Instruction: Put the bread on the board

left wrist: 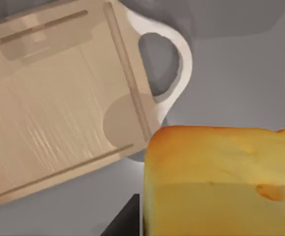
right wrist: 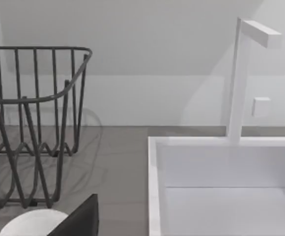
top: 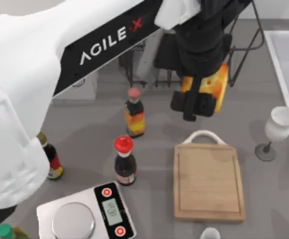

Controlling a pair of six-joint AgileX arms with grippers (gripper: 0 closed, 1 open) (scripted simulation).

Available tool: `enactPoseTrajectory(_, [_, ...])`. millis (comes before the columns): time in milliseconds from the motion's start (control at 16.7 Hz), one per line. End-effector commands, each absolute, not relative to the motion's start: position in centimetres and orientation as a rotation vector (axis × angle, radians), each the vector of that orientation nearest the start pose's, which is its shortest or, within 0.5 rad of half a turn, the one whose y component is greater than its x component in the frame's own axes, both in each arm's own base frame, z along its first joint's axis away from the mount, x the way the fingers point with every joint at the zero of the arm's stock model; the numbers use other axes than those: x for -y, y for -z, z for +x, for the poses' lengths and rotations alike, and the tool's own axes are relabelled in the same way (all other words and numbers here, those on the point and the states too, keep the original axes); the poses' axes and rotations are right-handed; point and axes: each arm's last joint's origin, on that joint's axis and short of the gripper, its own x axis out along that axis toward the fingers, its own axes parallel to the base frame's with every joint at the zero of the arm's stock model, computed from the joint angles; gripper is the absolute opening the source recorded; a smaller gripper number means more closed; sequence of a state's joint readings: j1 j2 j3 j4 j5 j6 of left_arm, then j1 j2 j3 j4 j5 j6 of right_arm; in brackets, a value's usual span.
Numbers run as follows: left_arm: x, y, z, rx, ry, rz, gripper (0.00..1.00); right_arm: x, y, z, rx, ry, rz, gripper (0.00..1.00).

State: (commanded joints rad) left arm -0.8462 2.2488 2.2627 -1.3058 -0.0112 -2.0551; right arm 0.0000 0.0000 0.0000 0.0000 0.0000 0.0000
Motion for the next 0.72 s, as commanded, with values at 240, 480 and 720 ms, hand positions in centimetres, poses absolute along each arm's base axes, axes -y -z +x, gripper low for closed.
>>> enactPoseTrajectory(240, [37.3,-22.3,29.9,-1.273,-0.999,-1.215,0.00,0.1,-16.0,10.6,0.000,0.000,0.000,1.00])
enactPoseTrajectory(480, [38.6,-18.9,28.9,-1.229,-1.175,-1.196,0.00,0.1,-16.0,10.6,0.000,0.000,0.000,1.00])
enactPoseTrajectory(720, [38.7,-18.6,28.8,-1.223,-1.192,-1.191,0.00,0.1,-16.0,10.6,0.000,0.000,0.000,1.00])
